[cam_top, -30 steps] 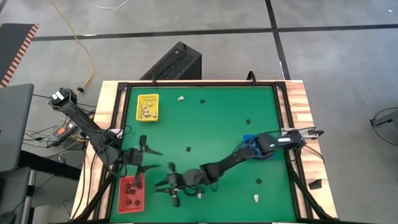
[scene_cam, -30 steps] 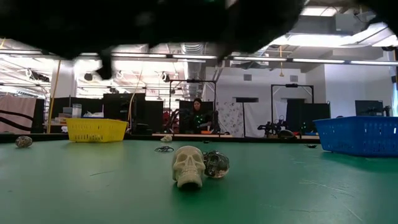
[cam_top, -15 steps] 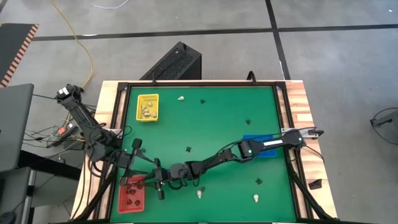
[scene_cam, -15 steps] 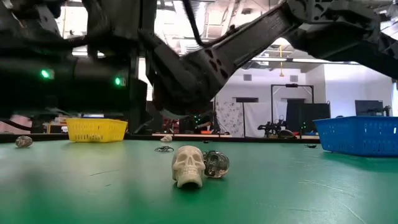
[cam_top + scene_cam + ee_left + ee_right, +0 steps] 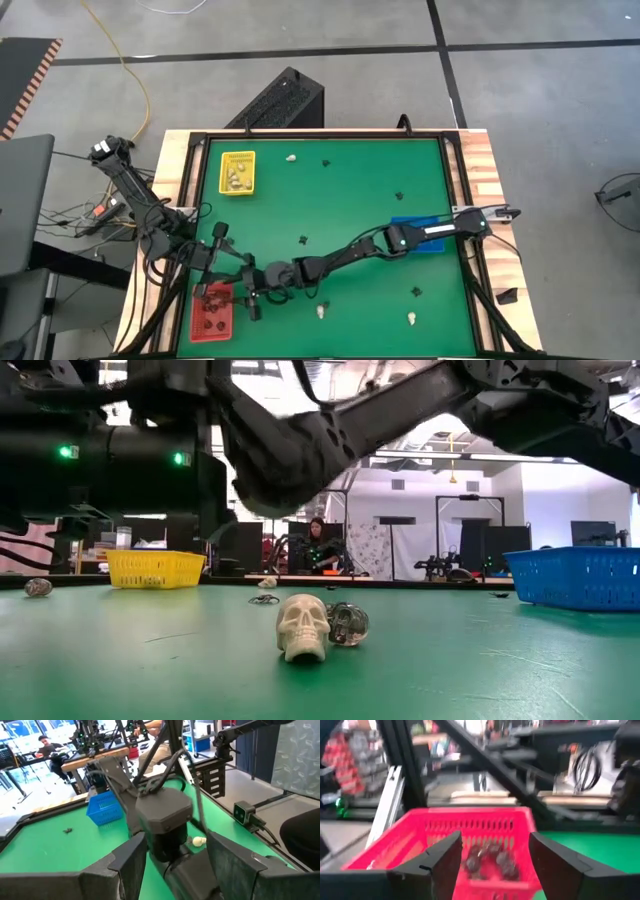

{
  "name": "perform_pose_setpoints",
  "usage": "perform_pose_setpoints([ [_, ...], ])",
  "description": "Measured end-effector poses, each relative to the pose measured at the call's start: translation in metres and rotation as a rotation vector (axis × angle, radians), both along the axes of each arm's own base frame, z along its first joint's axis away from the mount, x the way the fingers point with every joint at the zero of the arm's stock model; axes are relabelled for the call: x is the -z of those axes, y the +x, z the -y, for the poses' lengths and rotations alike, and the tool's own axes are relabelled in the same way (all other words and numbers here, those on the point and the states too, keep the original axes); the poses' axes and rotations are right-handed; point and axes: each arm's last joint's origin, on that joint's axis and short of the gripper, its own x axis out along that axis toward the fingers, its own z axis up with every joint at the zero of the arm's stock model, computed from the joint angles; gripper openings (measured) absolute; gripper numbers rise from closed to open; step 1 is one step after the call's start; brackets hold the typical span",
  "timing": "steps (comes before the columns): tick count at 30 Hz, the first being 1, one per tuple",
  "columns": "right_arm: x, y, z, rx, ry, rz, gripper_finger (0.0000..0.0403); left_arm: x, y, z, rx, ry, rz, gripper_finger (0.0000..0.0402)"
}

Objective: Sort Halloween decoration
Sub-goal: Put the black skull toy into the red bin

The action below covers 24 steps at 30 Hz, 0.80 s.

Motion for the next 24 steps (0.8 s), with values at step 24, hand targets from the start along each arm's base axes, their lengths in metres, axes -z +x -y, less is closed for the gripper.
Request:
perform_pose_setpoints([
  [24,-0.097,-0.175,-0.096,0.013,-0.355,-1.274,0.0264,0.003,0.0,0.0,-0.001,0.004,-0.021,0.0196],
])
